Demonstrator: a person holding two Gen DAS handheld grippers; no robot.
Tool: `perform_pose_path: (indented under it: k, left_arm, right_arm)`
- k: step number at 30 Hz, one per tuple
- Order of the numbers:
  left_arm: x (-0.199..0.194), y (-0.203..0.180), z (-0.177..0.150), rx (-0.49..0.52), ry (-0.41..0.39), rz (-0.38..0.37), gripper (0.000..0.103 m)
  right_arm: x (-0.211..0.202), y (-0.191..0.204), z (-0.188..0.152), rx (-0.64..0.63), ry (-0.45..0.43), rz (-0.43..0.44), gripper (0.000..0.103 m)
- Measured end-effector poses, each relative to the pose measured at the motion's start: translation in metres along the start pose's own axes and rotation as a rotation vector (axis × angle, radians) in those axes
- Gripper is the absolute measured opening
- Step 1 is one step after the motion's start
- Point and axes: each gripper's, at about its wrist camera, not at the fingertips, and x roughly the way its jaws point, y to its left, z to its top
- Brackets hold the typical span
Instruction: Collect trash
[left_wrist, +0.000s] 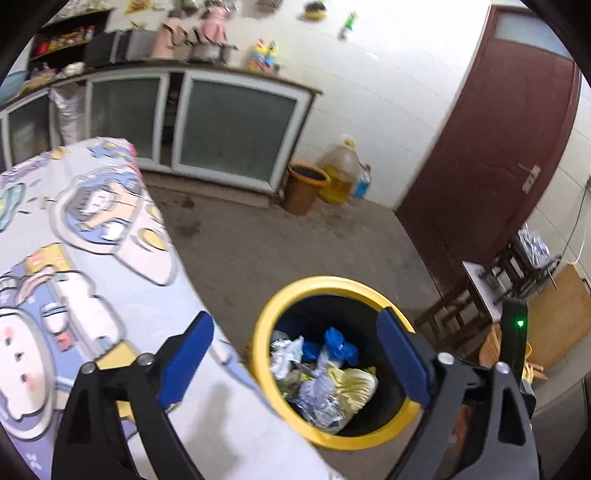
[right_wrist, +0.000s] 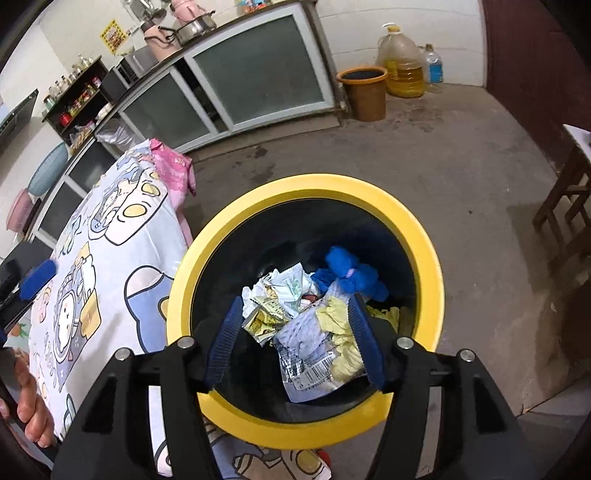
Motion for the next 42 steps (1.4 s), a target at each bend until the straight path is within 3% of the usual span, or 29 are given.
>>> perform_pose_path:
  k: [2, 7, 12, 17, 19, 22, 28, 31, 35, 42]
  left_arm:
    - [-0.024, 0.011, -0.006, 0.002, -0.053, 0.049, 0.095]
    - [-0.078, 0.031, -0.022, 0.017, -0.147, 0.124, 0.095]
    - [-0.141, 0.053, -0.045, -0.023, -0.261, 0.181, 0.095]
    - [-0.194, 0.064, -0.069, -0.016, -0.351, 0.323, 0.095]
    - [-0.214, 0.067, -0.078, -0.017, -0.369, 0.393, 0.095]
    - [-0.240, 0.074, -0.085, -0.021, -0.376, 0.422, 0.095]
    - [-0.308, 0.079, -0.116, -0.081, -0.526, 0.496, 0.095]
    - [-0.335, 0.075, -0.135, -0.092, -0.589, 0.544, 0.095]
    - [-0.352, 0.069, -0.163, -0.077, -0.601, 0.672, 0.095]
    - [-0.339, 0.076, -0.219, -0.101, -0.551, 0.793, 0.095]
  right_arm:
    - [-0.008, 0.002, -0.005, 0.005, -0.039, -0.028, 0.076]
    - [-0.043, 0.022, -0.027, -0.009, -0.227, -0.185, 0.096]
    - [-0.078, 0.057, -0.059, -0.117, -0.424, -0.288, 0.095]
    - [-0.112, 0.095, -0.093, -0.184, -0.579, -0.258, 0.095]
    - [-0.125, 0.115, -0.102, -0.200, -0.603, -0.264, 0.095]
    - [-0.143, 0.138, -0.111, -0.232, -0.631, -0.223, 0.095]
    - [-0.182, 0.186, -0.132, -0.272, -0.705, -0.107, 0.095]
    - [-0.196, 0.206, -0.148, -0.306, -0.738, -0.092, 0.095]
    - [-0.203, 0.223, -0.180, -0.340, -0.788, -0.126, 0.095]
    - [-0.194, 0.232, -0.241, -0.427, -0.852, -0.113, 0.095]
